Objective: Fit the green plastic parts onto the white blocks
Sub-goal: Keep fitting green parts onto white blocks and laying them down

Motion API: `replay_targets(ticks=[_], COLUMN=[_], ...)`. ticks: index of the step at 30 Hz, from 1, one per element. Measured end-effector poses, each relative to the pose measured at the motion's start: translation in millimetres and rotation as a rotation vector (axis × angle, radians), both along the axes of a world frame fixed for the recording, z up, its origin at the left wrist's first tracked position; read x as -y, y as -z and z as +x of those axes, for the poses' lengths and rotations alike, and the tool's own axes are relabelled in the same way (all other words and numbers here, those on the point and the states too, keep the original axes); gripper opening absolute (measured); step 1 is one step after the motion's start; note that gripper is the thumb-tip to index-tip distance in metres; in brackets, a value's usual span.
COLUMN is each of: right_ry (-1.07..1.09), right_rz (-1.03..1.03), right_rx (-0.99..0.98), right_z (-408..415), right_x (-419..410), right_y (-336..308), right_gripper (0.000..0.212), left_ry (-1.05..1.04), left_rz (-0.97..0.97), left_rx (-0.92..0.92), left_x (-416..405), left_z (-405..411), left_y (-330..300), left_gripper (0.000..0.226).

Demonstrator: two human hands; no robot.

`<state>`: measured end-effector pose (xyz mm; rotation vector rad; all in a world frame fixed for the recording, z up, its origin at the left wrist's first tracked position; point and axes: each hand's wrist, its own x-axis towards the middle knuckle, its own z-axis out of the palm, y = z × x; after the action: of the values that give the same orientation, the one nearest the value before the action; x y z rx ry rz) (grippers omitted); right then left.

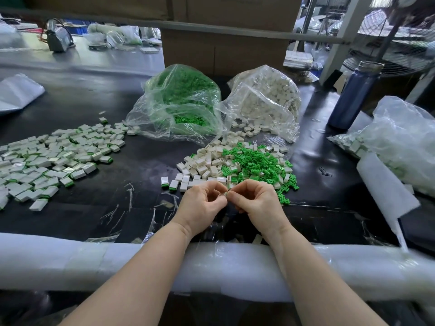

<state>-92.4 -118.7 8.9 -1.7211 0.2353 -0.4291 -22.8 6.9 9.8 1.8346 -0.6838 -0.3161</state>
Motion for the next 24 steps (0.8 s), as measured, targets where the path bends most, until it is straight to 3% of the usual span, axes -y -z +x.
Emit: replay_targets(ticks=[6, 14, 24], right_ry=[-0.047, -0.164, -0.171], right_rz=[0.023, 0.066, 0.208], right_rx=[-0.06, -0.062, -0.028], right_z=[1.0, -0.1, -1.5], right_x=[-1.3, 0.5, 2.0], right_y=[-0.2, -4.7, -3.6], right_gripper=[0.011, 0.021, 0.015], left_ry=[0.041, 0.092, 0.128], left_rz=[-0.134, -0.069, 0.042], left_rx=[-0.101, -0.006, 0.116], left_x=[0.2, 0.5, 1.5], left_z=[-1.3, -1.4, -1.9], left_y=[-3.2, -1.9, -1.3], left_gripper=[0.013, 0.026, 0.035])
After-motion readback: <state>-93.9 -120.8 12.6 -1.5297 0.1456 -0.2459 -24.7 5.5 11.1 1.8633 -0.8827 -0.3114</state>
